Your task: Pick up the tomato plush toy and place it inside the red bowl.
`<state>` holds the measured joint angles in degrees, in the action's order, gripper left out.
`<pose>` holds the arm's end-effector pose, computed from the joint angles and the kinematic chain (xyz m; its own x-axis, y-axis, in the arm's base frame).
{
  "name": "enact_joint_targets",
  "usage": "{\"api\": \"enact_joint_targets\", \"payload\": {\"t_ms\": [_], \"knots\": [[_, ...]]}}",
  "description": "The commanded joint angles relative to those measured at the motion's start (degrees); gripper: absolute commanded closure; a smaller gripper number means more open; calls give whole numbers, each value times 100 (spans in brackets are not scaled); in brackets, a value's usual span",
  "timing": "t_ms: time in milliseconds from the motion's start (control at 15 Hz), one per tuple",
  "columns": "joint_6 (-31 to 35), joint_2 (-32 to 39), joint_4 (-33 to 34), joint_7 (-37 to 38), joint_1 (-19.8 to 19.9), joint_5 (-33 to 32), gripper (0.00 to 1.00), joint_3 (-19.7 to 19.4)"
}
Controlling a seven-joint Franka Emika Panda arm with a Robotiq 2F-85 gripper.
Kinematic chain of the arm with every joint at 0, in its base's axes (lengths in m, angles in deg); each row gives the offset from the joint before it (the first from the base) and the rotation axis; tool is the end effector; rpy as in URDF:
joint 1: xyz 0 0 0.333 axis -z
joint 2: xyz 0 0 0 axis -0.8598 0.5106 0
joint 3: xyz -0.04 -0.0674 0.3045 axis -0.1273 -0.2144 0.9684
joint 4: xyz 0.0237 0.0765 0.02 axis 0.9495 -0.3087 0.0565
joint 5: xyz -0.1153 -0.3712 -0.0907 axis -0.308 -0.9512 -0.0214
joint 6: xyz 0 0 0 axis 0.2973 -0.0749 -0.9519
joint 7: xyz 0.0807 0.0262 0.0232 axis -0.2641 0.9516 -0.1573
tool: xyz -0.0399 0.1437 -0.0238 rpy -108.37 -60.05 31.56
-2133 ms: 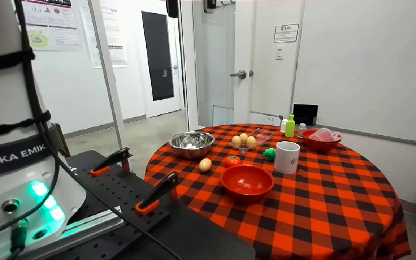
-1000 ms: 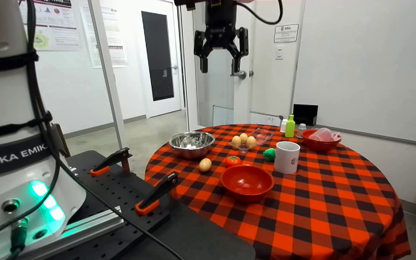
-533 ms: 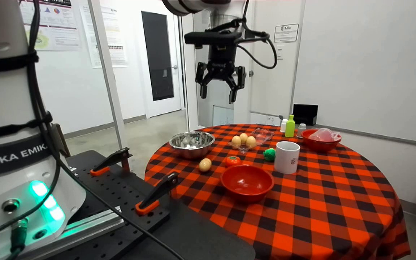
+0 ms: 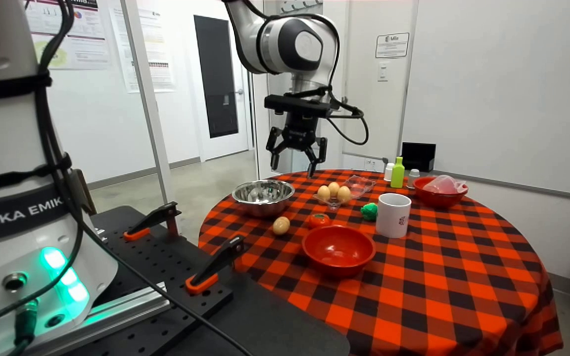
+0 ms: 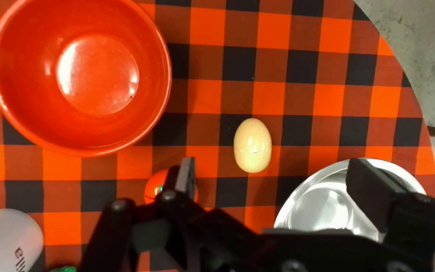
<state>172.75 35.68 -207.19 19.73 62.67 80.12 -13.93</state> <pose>0.5003 -0.0345 0.1261 0.9283 0.3173 -0.1939 0.2956 -0.9460 -0.1331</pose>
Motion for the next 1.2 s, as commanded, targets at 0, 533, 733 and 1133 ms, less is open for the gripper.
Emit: {"api": "enact_joint_targets", "payload": {"t_ms": [0, 533, 733, 1133], "knots": [[157, 804, 678, -229, 296, -41, 0, 224], [335, 1959, 1678, -404, 555, -504, 0, 350], [289, 2303, 2036, -421, 590, -714, 0, 397], [201, 2715, 2502, -394, 666, -821, 0, 487]]}}
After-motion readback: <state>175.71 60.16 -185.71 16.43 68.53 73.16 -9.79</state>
